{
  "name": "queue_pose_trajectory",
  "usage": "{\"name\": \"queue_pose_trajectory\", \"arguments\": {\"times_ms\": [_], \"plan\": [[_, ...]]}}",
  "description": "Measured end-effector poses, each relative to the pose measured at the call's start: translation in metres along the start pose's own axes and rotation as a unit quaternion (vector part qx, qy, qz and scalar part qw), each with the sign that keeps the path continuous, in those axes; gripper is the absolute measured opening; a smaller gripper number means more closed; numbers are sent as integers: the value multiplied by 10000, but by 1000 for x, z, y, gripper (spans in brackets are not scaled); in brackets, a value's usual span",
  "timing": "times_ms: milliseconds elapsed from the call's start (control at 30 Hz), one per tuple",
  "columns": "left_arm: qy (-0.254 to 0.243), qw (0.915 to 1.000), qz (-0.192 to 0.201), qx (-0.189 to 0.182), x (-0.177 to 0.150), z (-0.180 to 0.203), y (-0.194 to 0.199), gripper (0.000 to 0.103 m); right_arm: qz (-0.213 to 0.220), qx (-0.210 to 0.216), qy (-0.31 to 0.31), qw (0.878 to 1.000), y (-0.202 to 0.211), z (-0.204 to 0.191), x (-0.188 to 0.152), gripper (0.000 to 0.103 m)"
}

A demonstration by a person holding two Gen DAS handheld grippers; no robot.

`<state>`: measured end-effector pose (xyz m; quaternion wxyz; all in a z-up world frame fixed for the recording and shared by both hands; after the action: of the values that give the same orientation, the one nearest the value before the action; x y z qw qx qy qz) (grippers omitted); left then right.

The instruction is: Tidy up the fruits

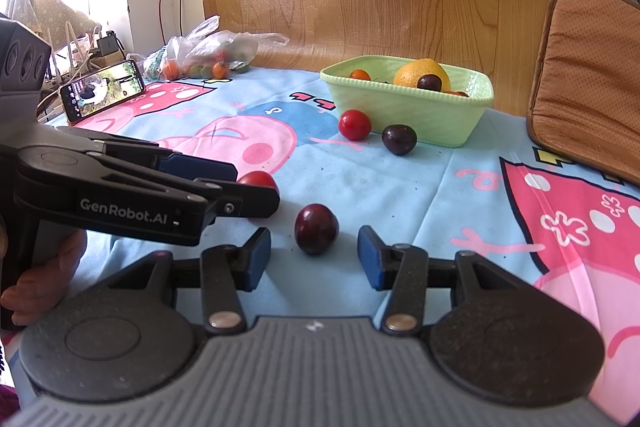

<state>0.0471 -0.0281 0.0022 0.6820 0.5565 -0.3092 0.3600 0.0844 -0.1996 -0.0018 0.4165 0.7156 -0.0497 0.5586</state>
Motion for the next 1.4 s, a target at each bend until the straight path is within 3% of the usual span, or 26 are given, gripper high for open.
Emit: {"name": "queue_pose_trajectory", "arguments": {"times_ms": [1200,1400], "plan": [[-3,10000,-5,-4,1,-1,0,57,-5,62,-23,10000,1,-1,0,55],[-101,9999,-24,-49,-2,2,-2,48,-2,45,-7,10000,0,-1,1,54]]}}
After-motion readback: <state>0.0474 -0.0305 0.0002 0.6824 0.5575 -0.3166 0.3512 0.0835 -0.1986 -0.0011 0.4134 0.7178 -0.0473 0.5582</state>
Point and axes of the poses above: each gripper's, at about its wrist camera, not at the fingertips, and y roughly against the way its jaws point, z to its right, x to its top, the point moved 1 cm from there along -y, roughly the way its jaws point, and after that the axes turned 2 degrees about -x, right-handed, at the moved point
